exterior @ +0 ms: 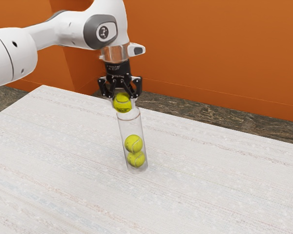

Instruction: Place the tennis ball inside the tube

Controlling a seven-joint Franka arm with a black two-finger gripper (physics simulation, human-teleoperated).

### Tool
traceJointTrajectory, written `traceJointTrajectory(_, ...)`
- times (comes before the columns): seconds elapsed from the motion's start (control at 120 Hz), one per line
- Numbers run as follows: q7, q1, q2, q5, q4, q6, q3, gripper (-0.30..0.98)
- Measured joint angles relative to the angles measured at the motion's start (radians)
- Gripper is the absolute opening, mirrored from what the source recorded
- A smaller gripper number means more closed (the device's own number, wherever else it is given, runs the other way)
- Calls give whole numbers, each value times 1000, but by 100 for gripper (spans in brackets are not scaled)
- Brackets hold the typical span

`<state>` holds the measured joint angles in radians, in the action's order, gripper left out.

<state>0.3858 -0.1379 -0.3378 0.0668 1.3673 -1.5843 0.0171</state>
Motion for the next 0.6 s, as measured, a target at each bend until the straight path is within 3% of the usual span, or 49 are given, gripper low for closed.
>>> traceJointTrajectory(0.1, 35, -1, -16, 2, -18, 2, -11, 33)
traceJointTrajectory(0.367, 99, 0, -2, 5, -3, -24, -12, 57)
traceJointTrajectory(0.5, 64, 0, 129, -66, 42, -41, -6, 63)
traceJointTrajectory(0.6, 11, 1, 270, -113, 164, -63, -5, 65)
